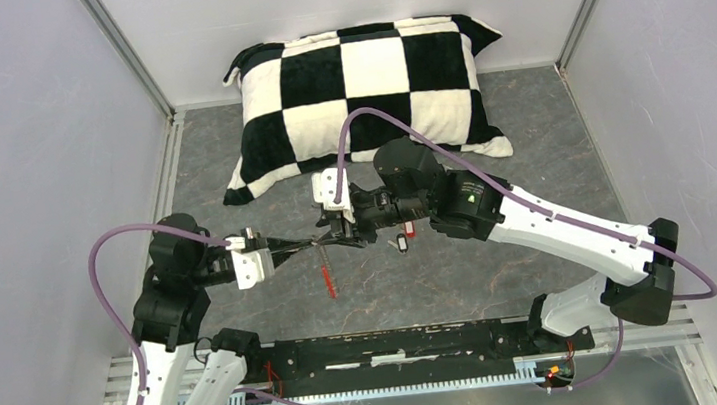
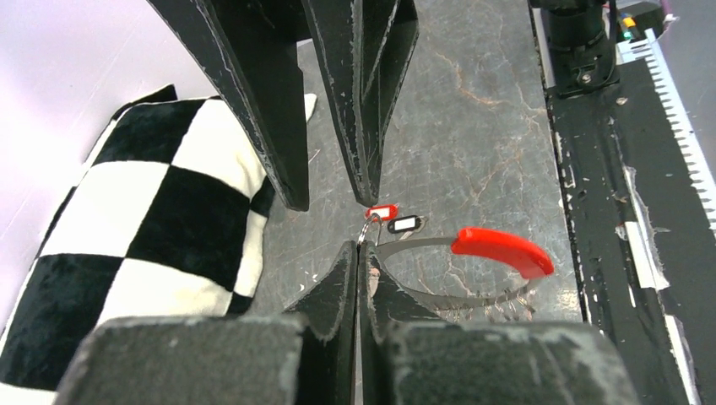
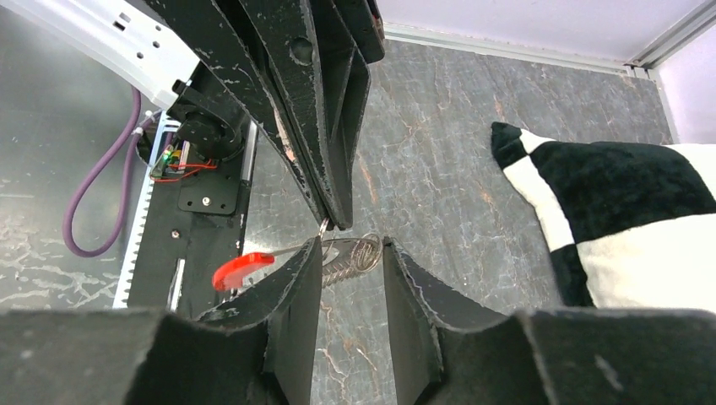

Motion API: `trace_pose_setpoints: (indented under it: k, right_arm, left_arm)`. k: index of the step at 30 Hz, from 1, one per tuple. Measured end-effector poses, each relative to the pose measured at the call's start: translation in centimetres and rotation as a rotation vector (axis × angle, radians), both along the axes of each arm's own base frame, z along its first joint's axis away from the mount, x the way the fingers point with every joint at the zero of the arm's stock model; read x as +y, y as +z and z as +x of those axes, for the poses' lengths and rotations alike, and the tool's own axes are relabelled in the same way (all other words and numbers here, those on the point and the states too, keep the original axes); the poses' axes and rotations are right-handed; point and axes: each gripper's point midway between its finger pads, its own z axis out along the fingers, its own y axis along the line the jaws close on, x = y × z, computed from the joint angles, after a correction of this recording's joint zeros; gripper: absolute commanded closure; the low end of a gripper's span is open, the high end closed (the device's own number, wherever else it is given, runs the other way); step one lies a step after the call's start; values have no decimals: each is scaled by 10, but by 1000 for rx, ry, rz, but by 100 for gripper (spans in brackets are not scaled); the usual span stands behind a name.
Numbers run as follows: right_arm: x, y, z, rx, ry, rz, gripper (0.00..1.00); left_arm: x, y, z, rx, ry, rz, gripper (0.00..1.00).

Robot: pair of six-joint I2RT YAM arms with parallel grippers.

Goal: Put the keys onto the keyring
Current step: Adjust the keyring.

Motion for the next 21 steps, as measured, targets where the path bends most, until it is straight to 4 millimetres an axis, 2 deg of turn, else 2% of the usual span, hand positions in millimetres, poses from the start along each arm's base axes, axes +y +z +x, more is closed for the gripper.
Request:
trace_pose_setpoints:
  k: [8, 15, 21]
  right_arm:
    - [0, 1, 0, 1, -3, 1, 59]
    - [4, 6, -4, 5, 14, 25, 63]
    - [9, 1, -4, 16, 20, 18, 64]
  left_arm:
    - [2, -3, 5, -17, 22, 13, 98]
    - [2, -3, 7, -18, 31, 16, 98]
    - [3, -3, 7, -18, 33, 16, 98]
